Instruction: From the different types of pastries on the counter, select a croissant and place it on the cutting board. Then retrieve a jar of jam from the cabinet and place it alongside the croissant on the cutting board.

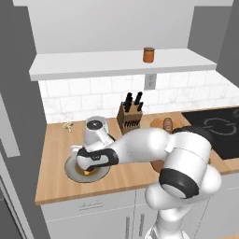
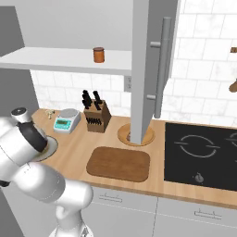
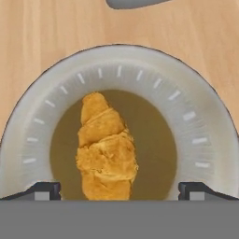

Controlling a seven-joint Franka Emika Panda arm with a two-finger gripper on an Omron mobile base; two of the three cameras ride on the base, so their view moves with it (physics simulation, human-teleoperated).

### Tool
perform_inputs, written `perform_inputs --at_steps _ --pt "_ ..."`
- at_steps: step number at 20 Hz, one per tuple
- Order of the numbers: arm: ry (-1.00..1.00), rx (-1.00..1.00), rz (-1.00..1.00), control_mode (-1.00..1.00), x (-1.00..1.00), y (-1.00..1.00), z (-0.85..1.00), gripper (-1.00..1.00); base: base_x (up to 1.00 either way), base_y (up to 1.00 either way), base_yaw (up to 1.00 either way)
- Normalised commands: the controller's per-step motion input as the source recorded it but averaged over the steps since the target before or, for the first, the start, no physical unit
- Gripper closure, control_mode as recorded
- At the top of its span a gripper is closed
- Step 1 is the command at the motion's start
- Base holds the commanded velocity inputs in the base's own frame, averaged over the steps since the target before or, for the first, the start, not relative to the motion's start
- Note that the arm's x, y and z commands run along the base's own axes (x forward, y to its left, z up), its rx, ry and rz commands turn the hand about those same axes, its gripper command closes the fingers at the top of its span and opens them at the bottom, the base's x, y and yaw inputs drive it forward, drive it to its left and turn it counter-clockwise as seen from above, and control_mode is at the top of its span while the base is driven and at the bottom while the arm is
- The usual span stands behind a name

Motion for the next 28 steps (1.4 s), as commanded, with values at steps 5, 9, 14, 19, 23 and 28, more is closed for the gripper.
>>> perform_inputs --at_steps 5,9,14,19,23,28 --pt "0.00 0.00 -0.01 -1.00 0.04 0.00 -0.29 -1.00 0.00 0.00 0.00" --pt "0.00 0.00 0.00 -1.00 0.28 0.00 -0.12 -1.00 0.00 0.00 0.00" --pt "0.00 0.00 0.00 -1.00 0.45 0.18 -0.14 -1.00 0.00 0.00 0.00" --pt "0.00 -0.10 0.00 -1.00 0.44 0.67 -0.42 -1.00 0.00 0.00 0.00" --pt "0.00 -0.10 0.00 -1.00 0.45 0.69 -0.43 1.00 0.00 0.00 0.00" --pt "0.00 -0.01 -0.01 -1.00 0.17 0.18 -0.21 1.00 0.00 0.00 0.00"
